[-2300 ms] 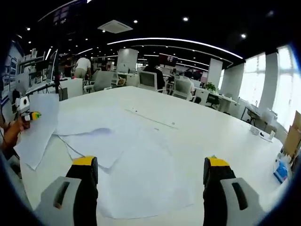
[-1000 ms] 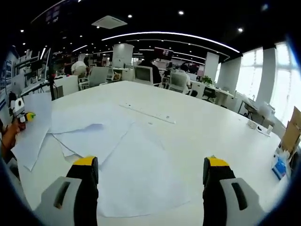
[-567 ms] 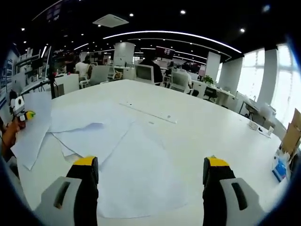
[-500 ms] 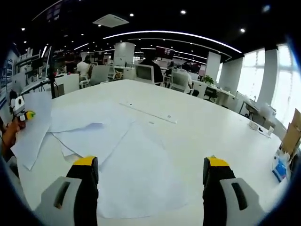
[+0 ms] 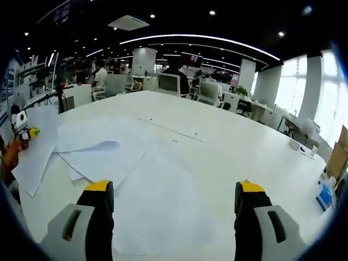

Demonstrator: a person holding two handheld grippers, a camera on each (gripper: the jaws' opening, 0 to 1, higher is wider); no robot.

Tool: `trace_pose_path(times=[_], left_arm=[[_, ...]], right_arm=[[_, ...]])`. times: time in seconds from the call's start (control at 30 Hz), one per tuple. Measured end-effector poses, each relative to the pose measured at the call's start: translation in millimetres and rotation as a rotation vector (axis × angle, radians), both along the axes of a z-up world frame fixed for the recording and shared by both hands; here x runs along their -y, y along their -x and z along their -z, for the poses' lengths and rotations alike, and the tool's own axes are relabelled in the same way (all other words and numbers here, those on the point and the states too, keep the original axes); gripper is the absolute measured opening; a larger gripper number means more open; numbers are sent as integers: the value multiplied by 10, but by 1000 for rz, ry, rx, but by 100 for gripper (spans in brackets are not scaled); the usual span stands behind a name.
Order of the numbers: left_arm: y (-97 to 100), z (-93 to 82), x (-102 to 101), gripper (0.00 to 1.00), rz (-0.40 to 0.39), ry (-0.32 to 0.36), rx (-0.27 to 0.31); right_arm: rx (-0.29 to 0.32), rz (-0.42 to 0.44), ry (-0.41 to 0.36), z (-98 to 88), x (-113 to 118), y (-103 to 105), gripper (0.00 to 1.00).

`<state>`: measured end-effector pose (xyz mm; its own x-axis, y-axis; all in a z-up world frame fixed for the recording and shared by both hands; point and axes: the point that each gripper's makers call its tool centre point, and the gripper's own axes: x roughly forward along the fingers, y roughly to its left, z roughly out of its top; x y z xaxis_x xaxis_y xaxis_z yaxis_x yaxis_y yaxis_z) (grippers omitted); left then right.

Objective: Organize the stack of printing papers by aligning and flattening the scattered papers on the table

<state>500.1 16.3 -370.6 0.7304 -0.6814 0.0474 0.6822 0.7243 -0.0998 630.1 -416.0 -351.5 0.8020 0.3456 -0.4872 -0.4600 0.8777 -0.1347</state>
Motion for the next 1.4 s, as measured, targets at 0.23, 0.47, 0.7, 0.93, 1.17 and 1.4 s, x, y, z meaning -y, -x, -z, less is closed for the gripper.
trace_pose_path(times=[0.23, 0.47, 0.7, 0.93, 1.17, 1.4], left_arm=[[-1, -3, 10, 6, 2, 3, -1], [-12, -4, 1, 6, 1, 4, -3], [-15, -1, -1, 6, -1, 3, -2], [-10, 3, 1, 6, 0, 4, -2], [-4, 8, -3, 6, -3, 1, -3], [8, 4, -3, 6, -1, 1, 0]], right_arm=[[-14, -3, 0, 58, 16, -36, 87], [-21, -2, -2, 74, 7, -54, 87], [-19, 0, 4, 63, 13, -74, 87], [-22, -3, 12, 76, 10, -81, 87], [-23, -7, 12, 77, -1, -84, 87], [-27, 0, 13, 84, 12, -95, 87]])
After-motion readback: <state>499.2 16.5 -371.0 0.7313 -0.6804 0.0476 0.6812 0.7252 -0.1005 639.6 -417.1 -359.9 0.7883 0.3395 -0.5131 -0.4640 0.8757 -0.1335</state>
